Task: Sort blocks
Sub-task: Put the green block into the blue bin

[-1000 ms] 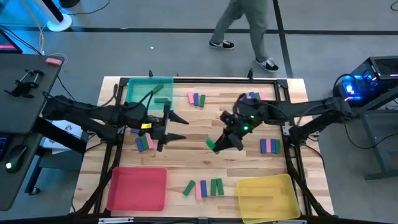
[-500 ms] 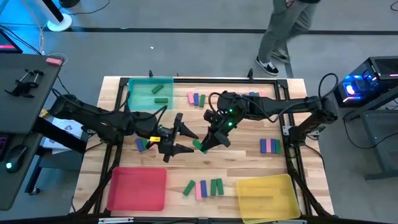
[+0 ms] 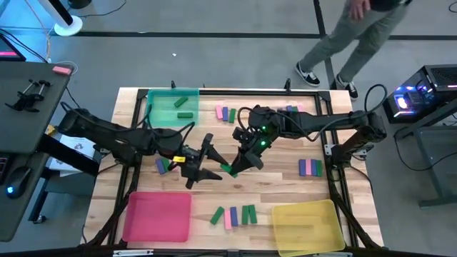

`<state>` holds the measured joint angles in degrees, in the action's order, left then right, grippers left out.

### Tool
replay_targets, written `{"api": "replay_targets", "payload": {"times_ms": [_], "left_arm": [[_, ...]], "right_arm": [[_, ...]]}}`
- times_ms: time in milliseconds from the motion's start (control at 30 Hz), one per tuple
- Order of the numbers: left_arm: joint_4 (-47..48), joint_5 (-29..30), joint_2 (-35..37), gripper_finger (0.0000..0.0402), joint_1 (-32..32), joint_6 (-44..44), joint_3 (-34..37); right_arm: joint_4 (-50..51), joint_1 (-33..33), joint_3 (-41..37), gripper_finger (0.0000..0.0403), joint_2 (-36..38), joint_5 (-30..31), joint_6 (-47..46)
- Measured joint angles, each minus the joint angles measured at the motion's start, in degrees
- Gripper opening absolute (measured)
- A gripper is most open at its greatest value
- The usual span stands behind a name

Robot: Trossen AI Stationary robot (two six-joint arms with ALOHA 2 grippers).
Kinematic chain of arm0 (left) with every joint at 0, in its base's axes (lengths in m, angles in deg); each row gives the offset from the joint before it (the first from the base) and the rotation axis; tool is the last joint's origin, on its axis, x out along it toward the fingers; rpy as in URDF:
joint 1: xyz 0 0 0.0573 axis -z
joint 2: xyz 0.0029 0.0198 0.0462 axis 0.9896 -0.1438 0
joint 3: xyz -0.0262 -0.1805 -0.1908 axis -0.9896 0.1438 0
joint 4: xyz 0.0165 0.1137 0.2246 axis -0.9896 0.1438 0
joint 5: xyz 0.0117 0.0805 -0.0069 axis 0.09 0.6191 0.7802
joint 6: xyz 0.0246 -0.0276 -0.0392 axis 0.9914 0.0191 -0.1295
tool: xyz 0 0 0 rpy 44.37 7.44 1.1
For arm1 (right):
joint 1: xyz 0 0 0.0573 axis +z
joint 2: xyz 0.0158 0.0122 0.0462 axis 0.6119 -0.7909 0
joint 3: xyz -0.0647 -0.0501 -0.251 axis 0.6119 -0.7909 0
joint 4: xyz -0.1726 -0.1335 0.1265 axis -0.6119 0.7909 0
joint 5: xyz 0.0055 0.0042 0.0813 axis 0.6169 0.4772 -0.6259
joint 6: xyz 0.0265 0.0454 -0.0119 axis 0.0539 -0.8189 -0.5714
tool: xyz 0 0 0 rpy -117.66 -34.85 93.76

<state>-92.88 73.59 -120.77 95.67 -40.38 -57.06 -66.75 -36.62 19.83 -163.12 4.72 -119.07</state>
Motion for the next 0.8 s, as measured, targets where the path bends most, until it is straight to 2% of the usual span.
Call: {"api": "replay_targets", "payload": {"times_ms": [333, 667, 800], "left_arm": [[-5.10, 1.27, -1.96, 0.0152, -0.02, 0.54, 0.02], [-4.64, 0.67, -1.68, 0.0040, 0.05, 0.58, 0.02], [-4.62, 0.63, -1.53, 0.0028, 0.07, 0.46, -0.09]], "right_arm": [[-0.30, 0.06, -0.02, 0.0071, 0.00, 0.00, -0.91], [-1.66, 0.07, -0.11, 0.0069, 0.00, -0.93, -0.43], [-3.12, 0.04, -0.17, 0.0059, 0.00, -1.91, -0.88]]}}
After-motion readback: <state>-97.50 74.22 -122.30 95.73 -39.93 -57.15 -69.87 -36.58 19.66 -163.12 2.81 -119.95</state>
